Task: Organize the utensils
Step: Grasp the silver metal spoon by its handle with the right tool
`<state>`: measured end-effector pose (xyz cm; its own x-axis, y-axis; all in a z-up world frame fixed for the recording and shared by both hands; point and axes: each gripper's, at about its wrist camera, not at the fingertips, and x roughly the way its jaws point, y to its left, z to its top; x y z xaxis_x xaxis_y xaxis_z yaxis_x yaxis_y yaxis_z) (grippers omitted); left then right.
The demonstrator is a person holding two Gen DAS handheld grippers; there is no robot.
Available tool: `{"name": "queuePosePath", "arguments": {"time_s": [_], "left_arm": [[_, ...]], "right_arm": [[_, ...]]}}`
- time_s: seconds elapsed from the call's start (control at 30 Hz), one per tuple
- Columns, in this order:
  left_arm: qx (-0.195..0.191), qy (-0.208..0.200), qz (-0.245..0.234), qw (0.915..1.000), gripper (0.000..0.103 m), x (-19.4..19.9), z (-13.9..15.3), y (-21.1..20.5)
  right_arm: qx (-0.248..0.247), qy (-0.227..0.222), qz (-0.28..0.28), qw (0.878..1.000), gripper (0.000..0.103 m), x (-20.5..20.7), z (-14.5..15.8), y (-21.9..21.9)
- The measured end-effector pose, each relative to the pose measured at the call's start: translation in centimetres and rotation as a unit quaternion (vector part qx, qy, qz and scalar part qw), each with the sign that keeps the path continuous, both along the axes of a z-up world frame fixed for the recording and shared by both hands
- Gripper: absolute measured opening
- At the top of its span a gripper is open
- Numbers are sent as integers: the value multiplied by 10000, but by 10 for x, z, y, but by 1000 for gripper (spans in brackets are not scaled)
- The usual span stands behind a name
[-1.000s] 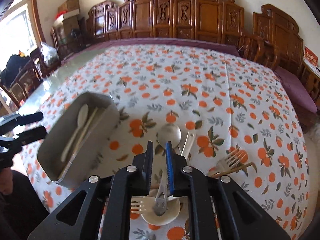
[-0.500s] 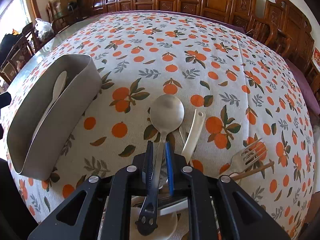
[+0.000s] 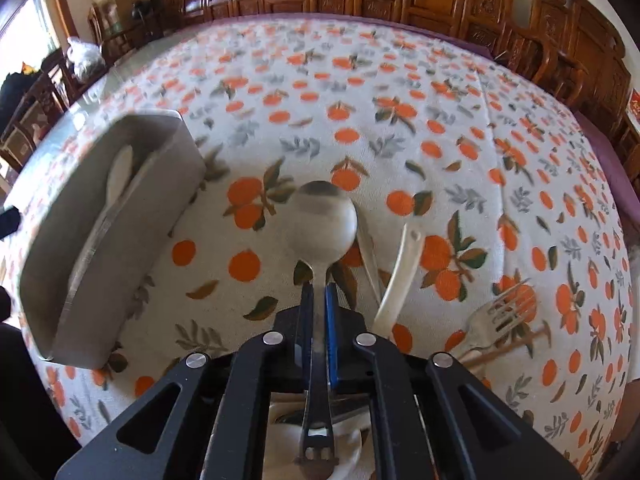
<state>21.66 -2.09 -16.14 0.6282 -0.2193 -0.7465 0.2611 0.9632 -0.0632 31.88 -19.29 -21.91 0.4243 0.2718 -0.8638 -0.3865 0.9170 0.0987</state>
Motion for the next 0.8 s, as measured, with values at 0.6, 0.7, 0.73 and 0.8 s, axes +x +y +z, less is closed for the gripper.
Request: {"name": "queuePosePath", "arguments": {"time_s": [0.6,0.7,0.73,0.8], "left_arm": [[177,13,-626,9979,61,-6,7,-63],[88,211,-638,9977,61,1,-2,-71],[93,239,-647,9976,61,3,-4,-73],[157,307,-670,9972,59,8,-9,-80]], "right_arm": [[390,-614,-440,9964,7,-76,61,-113],[442,-562,-539,9960,7,-85,54,-129],[454,-548,-574,9958,7,-87,52,-135],[491,-530,-623,9954,7,-89,48,-143]]}}
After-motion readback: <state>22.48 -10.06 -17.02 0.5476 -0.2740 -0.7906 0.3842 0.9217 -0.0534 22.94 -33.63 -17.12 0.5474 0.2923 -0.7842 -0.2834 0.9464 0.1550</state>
